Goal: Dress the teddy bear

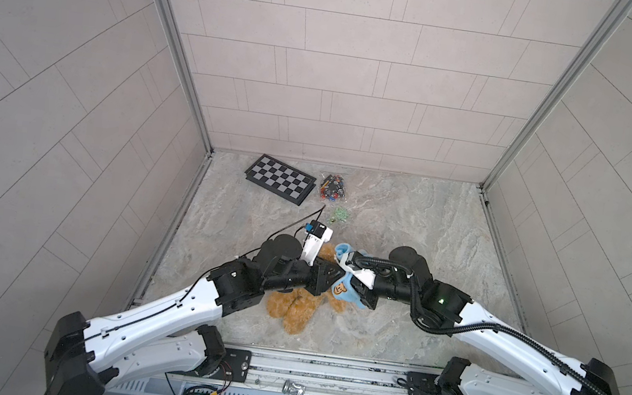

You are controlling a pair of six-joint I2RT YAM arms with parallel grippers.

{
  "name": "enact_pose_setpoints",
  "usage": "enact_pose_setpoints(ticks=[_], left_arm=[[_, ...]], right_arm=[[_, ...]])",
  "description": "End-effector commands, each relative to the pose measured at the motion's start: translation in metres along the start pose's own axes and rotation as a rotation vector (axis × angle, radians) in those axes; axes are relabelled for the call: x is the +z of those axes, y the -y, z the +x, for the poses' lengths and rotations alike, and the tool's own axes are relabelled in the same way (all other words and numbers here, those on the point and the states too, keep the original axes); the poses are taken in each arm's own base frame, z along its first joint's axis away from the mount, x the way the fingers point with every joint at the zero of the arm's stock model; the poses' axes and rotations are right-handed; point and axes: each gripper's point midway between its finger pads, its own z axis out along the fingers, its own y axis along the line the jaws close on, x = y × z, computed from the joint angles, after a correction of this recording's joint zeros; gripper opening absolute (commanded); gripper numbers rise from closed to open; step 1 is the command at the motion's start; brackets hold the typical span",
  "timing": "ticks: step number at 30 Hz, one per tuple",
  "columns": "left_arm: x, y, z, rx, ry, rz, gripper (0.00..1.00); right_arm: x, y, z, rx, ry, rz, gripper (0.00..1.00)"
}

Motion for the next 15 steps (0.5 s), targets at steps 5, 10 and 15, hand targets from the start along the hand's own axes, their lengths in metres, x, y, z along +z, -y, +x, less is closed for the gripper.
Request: enact_pose_setpoints(ticks=[5,10,15], left_arm=[[-0.003,0.004,0.001,-0.022,0.010,0.034,0.30],[0.007,0.012,0.007,-0.019,-0.028,0.068,0.33],[0.009,0.016,0.006,-0.026,-0.029,0.081,0.27]], right_arm=[[-0.014,0.000,-0.031,-0.094,0.121,0.027,0.00],[-0.012,-0.003,-0.036,-0.102,0.130,0.021,0.00],[-0.016,-0.005,-0.038,-0.111,0.141,0.037,0.00]])
